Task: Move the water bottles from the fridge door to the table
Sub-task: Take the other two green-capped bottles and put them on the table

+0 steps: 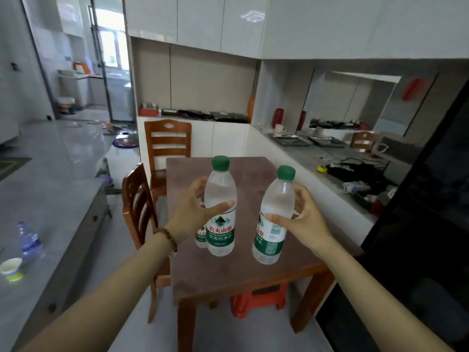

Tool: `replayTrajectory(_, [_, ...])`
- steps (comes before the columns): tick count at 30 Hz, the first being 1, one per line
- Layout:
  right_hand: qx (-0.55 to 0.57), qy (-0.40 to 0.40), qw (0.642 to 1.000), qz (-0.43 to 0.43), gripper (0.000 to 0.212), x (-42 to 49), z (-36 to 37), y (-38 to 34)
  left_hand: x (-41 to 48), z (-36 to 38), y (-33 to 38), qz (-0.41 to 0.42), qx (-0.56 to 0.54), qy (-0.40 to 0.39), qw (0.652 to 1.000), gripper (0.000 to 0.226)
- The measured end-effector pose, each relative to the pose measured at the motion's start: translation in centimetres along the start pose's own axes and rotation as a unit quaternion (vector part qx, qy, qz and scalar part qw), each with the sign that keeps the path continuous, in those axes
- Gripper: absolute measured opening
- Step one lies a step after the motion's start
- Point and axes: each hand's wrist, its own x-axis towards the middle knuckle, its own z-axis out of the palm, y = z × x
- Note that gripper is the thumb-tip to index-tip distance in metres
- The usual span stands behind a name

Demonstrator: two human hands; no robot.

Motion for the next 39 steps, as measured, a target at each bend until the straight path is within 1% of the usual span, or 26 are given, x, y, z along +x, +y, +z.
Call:
replayTrajectory(4, [-0.006,-0.022,0.999,0.026,0.074,5.9,2.3,5.4,4.9,0.2,-5.6,-0.043,0.027,-0.008,0.999,0.066])
replayTrajectory(7, [0.008,-0.059,0.997,0.041,0.067,9.3,4.5,9.1,7.0,0.2,-9.8,-0.086,0.042,0.000,0.995,0.075])
replayTrajectory(12, [-0.002,-0.123,0.990,0.063,0.070,12.6,7.7,15.2,7.3,1.7,-15.5,-0.137,0.062,0.038,0.988,0.061])
replayTrajectory(15, [-0.002,-0.132,0.989,0.064,0.067,13.2,9.4,18.4,7.0,2.6,-18.4,-0.156,0.099,0.051,0.981,0.062])
replayTrajectory(17, [0.005,-0.144,0.988,0.062,0.069,13.1,10.2,20.1,6.5,3.0,-19.9,-0.167,0.118,0.063,0.977,0.064])
replayTrajectory(19, [0.009,-0.152,0.987,0.059,0.071,13.1,10.9,21.4,6.1,3.4,-21.0,-0.172,0.124,0.077,0.974,0.061])
replayTrajectory(22, [0.016,-0.170,0.984,0.052,0.071,13.0,11.8,22.7,5.6,3.6,-22.2,-0.187,0.126,0.090,0.970,0.054])
replayTrajectory(25, [0.019,-0.189,0.980,0.058,0.069,13.0,12.7,23.3,5.5,3.7,-23.0,-0.190,0.129,0.098,0.968,0.053])
replayTrajectory(27, [0.019,-0.200,0.978,0.058,0.067,12.9,13.1,23.6,5.6,3.6,-23.3,-0.191,0.128,0.094,0.969,0.054])
replayTrajectory(31, [0.023,-0.197,0.978,0.060,0.068,12.9,13.3,24.2,5.9,3.4,-23.8,-0.191,0.141,0.067,0.969,0.060])
replayTrajectory(39, [0.021,-0.210,0.976,0.057,0.070,13.0,13.2,24.4,6.3,3.4,-24.4,-0.200,0.113,0.074,0.971,0.066])
